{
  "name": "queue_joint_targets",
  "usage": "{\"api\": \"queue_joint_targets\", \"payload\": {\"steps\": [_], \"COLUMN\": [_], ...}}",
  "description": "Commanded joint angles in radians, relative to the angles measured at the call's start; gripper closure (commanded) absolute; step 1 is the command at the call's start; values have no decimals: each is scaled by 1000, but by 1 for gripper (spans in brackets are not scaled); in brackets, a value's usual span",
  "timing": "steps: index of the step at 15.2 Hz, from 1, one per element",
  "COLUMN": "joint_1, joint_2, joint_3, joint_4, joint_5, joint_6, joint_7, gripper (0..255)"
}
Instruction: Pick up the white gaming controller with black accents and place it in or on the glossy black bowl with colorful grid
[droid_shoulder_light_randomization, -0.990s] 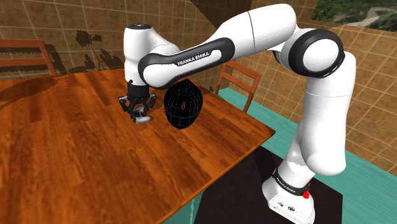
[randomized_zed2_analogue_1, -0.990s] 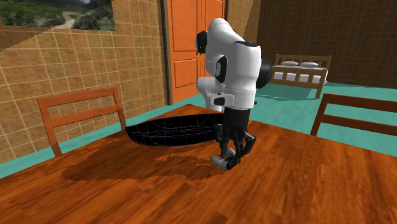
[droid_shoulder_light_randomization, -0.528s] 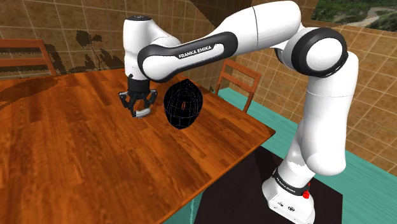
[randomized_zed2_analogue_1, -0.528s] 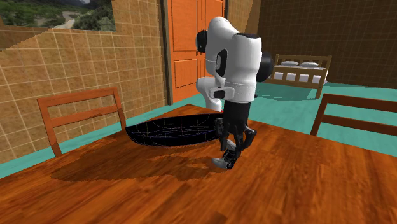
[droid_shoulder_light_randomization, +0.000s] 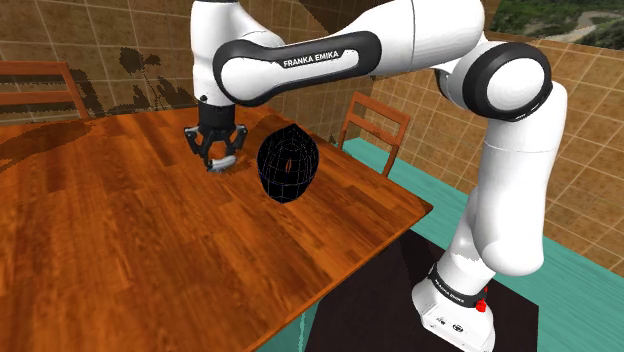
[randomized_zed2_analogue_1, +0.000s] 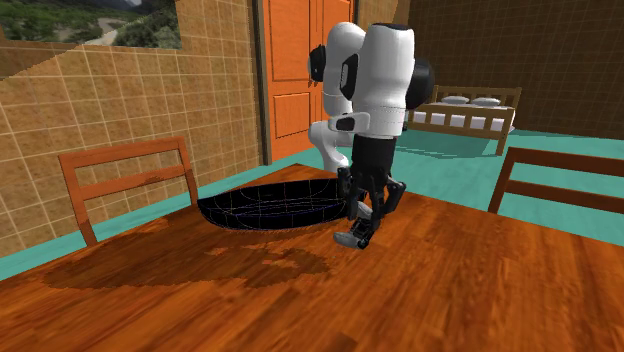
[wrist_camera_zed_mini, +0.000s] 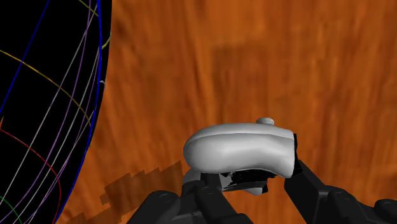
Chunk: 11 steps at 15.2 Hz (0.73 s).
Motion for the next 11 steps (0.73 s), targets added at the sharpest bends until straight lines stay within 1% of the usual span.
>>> {"api": "queue_joint_targets", "payload": {"steps": [1,11], "joint_1": [1,7], "joint_2": [-4,-5], "joint_3": [1,4], "joint_4": [22,155], "joint_5": [2,8], "joint_6": [-26,-159], "joint_7": [-3,-17], "gripper": [255,255]}}
